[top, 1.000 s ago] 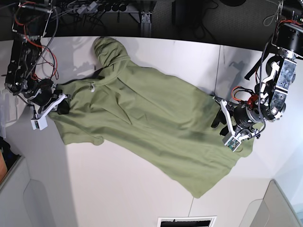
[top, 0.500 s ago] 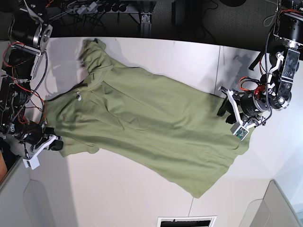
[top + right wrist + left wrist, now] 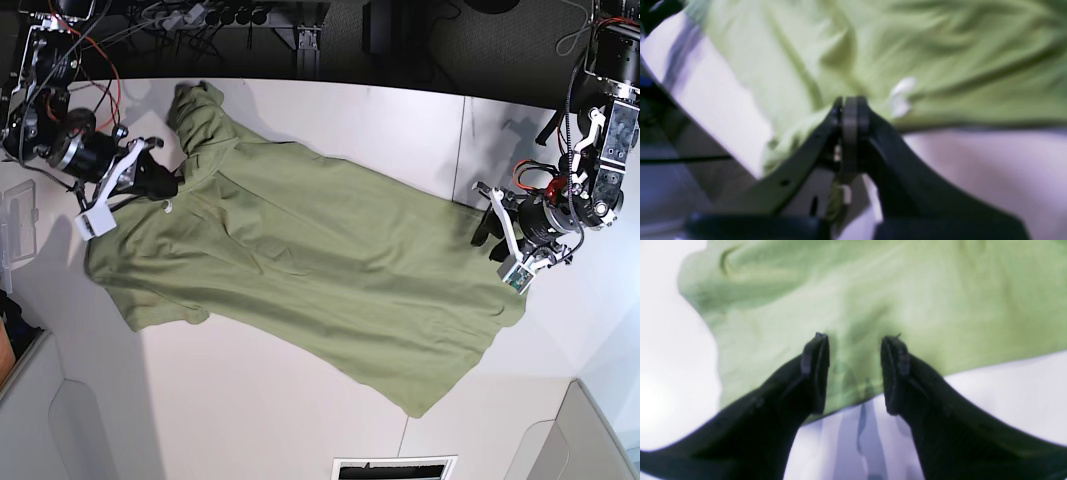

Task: Layout the t-shirt on the table in an organized manner, then fold the t-shirt properly
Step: 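Grasp the shirt's shoulder and hem corners with both grippers, then pull the held corners apart with both grippers to spread the shirt, then grasp the shirt's side edge at both ends with both grippers, then fold the held edge over toward the opposite side with both grippers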

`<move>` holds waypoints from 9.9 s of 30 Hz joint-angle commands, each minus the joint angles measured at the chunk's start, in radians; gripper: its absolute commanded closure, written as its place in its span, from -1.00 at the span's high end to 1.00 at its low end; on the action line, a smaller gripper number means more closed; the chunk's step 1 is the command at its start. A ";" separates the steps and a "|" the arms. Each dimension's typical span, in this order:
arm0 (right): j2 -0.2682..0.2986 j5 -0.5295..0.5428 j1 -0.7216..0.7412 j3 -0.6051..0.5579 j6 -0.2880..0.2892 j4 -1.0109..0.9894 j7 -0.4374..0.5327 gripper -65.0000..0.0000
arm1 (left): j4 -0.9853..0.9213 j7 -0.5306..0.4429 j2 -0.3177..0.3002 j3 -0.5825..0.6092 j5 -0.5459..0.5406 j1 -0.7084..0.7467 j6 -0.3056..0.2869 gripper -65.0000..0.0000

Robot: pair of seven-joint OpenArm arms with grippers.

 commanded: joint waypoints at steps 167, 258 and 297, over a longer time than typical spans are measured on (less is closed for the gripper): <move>0.096 -0.042 -0.261 0.419 0.002 -0.159 0.042 0.08 | 0.113 0.112 -0.014 -0.511 -0.206 0.495 -0.128 0.29; 0.098 0.106 -0.061 0.295 0.021 -0.015 -0.002 -1.00 | 0.114 0.139 0.014 -0.545 -0.443 0.377 -0.265 -1.00; 0.090 0.010 0.254 0.279 0.011 -0.184 0.048 -0.29 | -0.051 0.085 -0.020 -0.425 -0.394 0.027 -0.265 -0.25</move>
